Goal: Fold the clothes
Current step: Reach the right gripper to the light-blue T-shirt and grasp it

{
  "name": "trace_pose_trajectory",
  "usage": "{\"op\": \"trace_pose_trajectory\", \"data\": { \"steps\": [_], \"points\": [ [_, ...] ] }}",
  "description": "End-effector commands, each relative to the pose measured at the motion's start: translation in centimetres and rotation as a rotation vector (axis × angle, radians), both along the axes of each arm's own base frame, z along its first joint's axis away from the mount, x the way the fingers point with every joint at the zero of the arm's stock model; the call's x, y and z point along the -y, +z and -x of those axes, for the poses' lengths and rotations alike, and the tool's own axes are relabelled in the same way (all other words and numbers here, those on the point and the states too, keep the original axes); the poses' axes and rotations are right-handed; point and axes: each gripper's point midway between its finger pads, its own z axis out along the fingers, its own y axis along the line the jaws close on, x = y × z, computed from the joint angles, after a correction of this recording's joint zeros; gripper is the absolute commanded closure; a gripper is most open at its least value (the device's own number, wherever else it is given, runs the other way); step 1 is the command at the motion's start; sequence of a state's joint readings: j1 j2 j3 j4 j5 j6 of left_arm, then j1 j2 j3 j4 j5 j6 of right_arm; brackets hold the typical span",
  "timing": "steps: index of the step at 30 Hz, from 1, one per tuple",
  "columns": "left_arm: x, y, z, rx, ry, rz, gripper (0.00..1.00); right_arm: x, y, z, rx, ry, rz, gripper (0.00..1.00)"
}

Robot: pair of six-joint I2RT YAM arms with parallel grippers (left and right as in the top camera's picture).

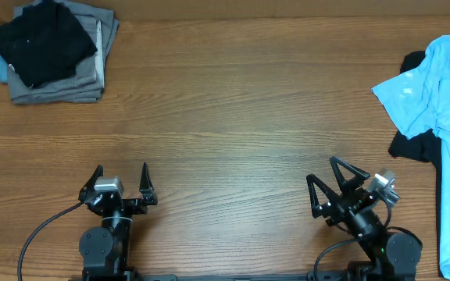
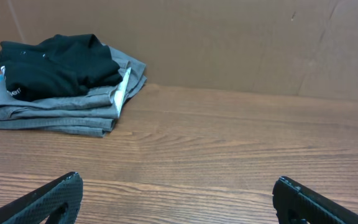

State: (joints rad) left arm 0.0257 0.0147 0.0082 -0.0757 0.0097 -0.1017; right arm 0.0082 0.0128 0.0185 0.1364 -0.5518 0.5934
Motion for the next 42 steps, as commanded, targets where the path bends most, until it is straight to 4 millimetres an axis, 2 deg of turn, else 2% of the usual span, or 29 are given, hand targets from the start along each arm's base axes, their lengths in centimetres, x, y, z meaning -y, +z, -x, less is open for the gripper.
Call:
{"op": "trace_pose_trajectory", "data": {
  "steps": [1, 5, 7, 9, 12, 13, 15, 20, 24, 27, 29, 32, 35, 38, 42],
  "points": [
    [-0.2, 0.1, 0.0, 0.006, 0.011, -0.014, 0.00, -0.5, 3.3, 1.3, 0.107, 0.053, -0.067, 0.00],
    [-0.2, 0.1, 0.0, 0.006, 0.010, -0.014, 0.00, 1.8, 7.4, 1.1, 0.210, -0.110, -0.051, 0.00],
    [-0.2, 0.1, 0.0, 0.006, 0.011, -0.014, 0.00, 2.6, 8.6, 0.5, 0.203, -0.180, -0.004, 0.00],
    [-0.2, 0.1, 0.0, 0.006, 0.011, -0.014, 0.00, 3.4, 9.2, -0.5, 0.169, -0.245, 0.058, 0.00],
    [-0.2, 0.1, 0.0, 0.006, 0.010, -0.014, 0.00, 5.5, 9.0, -3.5, 0.049, -0.388, 0.191, 0.00],
    [-0.2, 0.1, 0.0, 0.006, 0.010, -0.014, 0.00, 7.1, 8.4, -5.5, -0.037, -0.478, 0.249, 0.00],
    [-0.2, 0.1, 0.0, 0.006, 0.010, -0.013, 0.00, 8.7, 7.6, -8.0, -0.155, -0.555, 0.295, 0.00],
    [-0.2, 0.1, 0.0, 0.006, 0.011, -0.014, 0.00, 9.2, 5.0, -15.1, -0.473, -0.523, 0.425, 0.00],
    [-0.2, 0.1, 0.0, 0.006, 0.010, -0.014, 0.00, 11.8, 1.9, -20.6, -0.756, -0.553, 0.527, 0.00],
    [-0.2, 0.1, 0.0, 0.006, 0.011, -0.014, 0.00, 12.8, -0.4, -23.5, -0.900, -0.539, 0.564, 0.00],
    [-0.2, 0.1, 0.0, 0.006, 0.010, -0.013, 0.00, 13.5, -1.7, -24.6, -0.950, -0.549, 0.582, 0.00],
    [-0.2, 0.1, 0.0, 0.006, 0.011, -0.014, 0.00, 16.4, -4.2, -26.3, -0.988, -0.660, 0.626, 0.00],
    [-0.2, 0.1, 0.0, 0.006, 0.010, -0.014, 0.00, 17.9, -7.2, -27.6, -1.014, -0.654, 0.659, 0.00],
    [-0.2, 0.1, 0.0, 0.006, 0.010, -0.014, 0.00, 19.9, -9.9, -28.0, -1.057, -0.681, 0.664, 0.00],
    [-0.2, 0.1, 0.0, 0.006, 0.011, -0.014, 0.00, 22.8, -12.1, -28.7, -1.076, -0.721, 0.619, 0.00]
  ]
}}
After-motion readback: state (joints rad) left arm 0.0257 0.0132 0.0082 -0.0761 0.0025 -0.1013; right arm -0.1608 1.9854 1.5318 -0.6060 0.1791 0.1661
